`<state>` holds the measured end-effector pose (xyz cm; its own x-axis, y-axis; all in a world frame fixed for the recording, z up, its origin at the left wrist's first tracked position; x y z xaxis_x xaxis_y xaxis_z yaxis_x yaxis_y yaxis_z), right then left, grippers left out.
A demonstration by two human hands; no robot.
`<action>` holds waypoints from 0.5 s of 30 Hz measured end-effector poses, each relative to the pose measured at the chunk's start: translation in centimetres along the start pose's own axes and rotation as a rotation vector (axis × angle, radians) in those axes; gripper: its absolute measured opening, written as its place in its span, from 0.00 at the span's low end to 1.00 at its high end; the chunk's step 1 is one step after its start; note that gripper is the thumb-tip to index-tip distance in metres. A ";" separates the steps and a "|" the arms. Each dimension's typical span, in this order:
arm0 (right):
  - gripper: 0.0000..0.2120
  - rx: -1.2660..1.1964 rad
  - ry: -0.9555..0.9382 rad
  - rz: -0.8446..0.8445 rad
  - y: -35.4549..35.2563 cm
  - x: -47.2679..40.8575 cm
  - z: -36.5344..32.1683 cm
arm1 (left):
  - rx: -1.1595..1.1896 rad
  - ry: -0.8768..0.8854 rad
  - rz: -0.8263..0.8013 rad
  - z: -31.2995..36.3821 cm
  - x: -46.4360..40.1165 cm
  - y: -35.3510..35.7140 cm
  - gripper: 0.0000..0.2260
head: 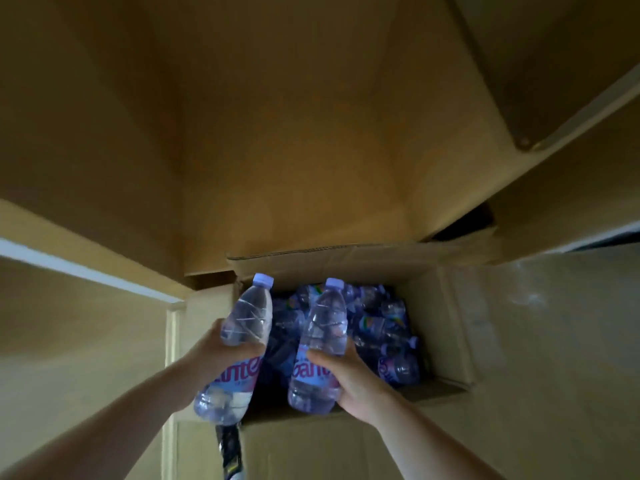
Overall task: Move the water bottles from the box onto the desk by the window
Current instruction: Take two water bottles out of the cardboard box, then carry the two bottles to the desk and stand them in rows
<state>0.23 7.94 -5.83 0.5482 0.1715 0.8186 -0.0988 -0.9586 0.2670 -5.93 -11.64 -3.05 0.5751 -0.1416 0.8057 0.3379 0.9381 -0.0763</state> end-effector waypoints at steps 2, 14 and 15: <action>0.21 -0.016 -0.021 -0.025 2.7 1.9 -1.3 | 0.082 -0.003 0.070 0.3 2.8 -1.8 0.37; 0.30 0.368 -0.066 -0.308 25.7 15.5 -8.2 | 0.553 0.203 0.411 -0.2 27.6 -16.5 0.40; 0.33 0.419 -0.067 -0.340 28.5 16.3 -8.1 | 0.579 0.216 0.456 -0.8 29.8 -18.4 0.40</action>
<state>-0.40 -14.75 19.27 0.5449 0.4857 0.6835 0.4251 -0.8626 0.2742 5.60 -33.40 21.85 0.7166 0.2964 0.6314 -0.3775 0.9260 -0.0063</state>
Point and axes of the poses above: each hand's wrist, its own x-axis away from the middle knuckle, its own y-axis out of the palm, z = x × y, the point moved 7 cm from there along -x, towards the middle knuckle, and after that the axes turned 7 degrees about x, right-handed, at the moved point
